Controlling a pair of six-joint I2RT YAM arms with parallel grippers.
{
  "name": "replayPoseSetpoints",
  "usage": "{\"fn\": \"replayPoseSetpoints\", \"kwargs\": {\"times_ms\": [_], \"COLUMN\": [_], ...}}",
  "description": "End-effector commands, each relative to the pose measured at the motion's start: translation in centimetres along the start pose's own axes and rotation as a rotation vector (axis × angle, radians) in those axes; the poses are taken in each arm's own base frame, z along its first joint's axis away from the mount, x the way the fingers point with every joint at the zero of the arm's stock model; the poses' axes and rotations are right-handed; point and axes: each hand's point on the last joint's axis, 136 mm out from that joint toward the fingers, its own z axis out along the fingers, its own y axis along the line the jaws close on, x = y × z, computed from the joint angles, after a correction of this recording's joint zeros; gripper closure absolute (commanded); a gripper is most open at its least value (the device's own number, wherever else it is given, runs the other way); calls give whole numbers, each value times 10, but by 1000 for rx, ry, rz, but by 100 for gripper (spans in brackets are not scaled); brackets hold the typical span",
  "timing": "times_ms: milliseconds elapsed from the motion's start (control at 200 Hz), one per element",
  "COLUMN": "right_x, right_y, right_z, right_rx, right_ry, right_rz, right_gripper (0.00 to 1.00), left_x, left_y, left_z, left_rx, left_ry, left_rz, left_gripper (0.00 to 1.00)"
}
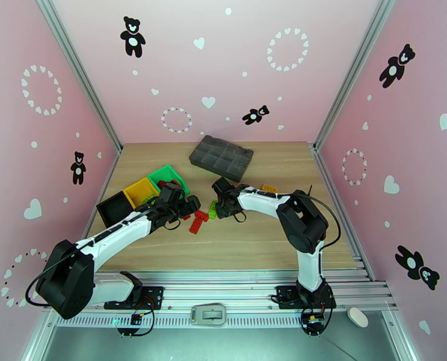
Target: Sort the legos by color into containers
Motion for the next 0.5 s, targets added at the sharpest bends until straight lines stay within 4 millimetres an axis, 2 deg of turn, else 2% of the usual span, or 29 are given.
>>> {"fn": "replayPoseSetpoints", "kwargs": {"times_ms": [0, 496], "right_x": [-10, -25], "right_y": [2, 13], "right_z": [4, 12], "right_rx": [-2, -29], "right_ry": [-15, -16], "right_rz": [-7, -17], "right_gripper": [53, 50], "left_x": [-3, -5], "left_y": [-1, 1], "left_z": [-4, -7], "left_rx": [1, -16], "left_ry": [-23, -33], "left_rz": [-4, 1], "left_gripper": [8, 7]}}
